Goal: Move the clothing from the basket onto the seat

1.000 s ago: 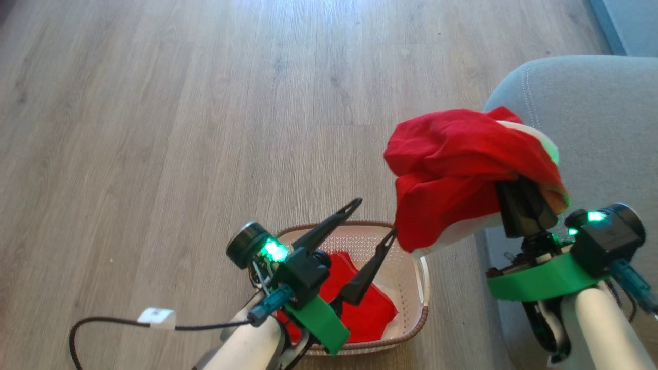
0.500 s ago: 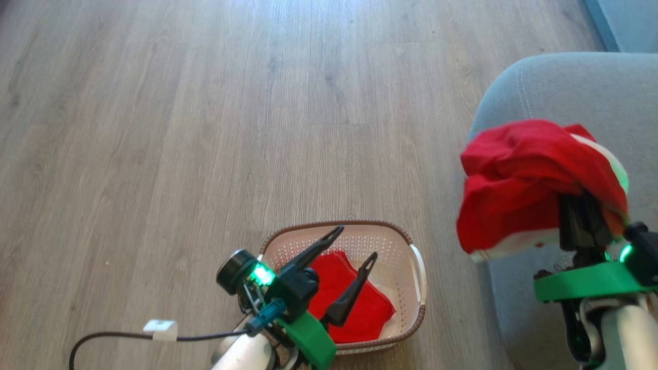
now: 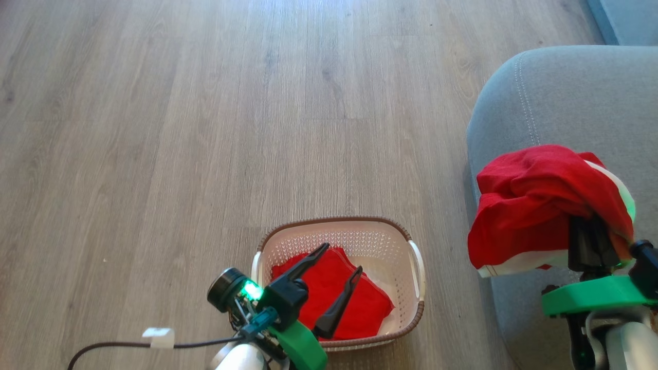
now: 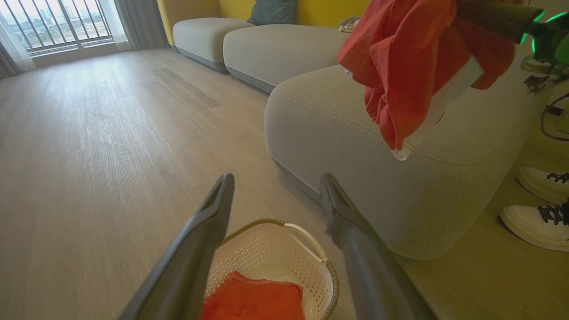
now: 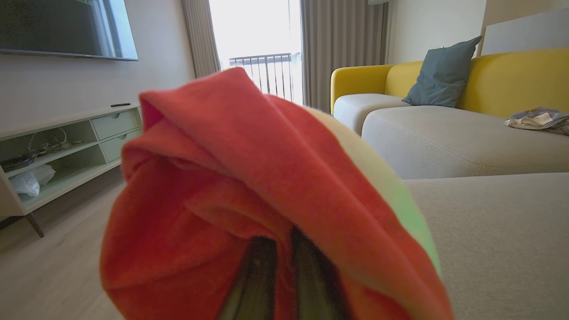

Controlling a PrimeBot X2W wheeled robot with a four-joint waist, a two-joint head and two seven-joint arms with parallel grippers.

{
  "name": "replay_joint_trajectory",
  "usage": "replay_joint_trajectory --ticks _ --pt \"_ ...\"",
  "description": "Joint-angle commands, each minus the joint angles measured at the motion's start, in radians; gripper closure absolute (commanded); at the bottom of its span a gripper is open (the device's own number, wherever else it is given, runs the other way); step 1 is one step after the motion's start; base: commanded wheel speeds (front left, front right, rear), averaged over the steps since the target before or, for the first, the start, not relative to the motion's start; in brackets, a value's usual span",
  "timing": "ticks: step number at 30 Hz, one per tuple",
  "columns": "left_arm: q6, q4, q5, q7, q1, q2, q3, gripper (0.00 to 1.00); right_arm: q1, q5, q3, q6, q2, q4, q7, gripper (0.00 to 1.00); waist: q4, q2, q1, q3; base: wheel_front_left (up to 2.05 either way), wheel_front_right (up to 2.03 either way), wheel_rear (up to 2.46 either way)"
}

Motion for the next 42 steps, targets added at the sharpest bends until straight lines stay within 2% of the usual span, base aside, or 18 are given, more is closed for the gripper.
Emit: replay_joint_trajectory --ticks 1,20,35,42 --pt "0.002 -0.027 -0.004 -0.005 -0.027 -0.001 0.036 0.0 -0.017 0.0 0.019 0.007 -0.002 -0.031 -0.002 1.0 0.0 0.0 0.0 0.0 0.0 0.0 0.0" --pt "0.003 -0.03 -0.01 -0.005 -0.026 -0.001 0.036 0.0 -0.028 -0.005 0.016 0.007 -0.001 -0.03 -0.002 1.0 -0.011 0.0 0.0 -0.008 0.0 0.0 0.0" --pt "0.007 -0.046 -0.008 -0.005 -0.053 -0.001 0.016 0.0 -0.054 -0.011 0.018 0.007 -0.022 -0.053 -0.002 1.0 -0.14 0.0 0.0 0.023 0.0 0.0 0.0" --pt "0.007 -0.05 -0.008 -0.005 -0.07 -0.001 0.007 0.0 -0.067 -0.015 0.003 0.007 -0.036 -0.062 -0.002 1.0 -0.233 0.0 0.0 0.038 0.0 0.0 0.0"
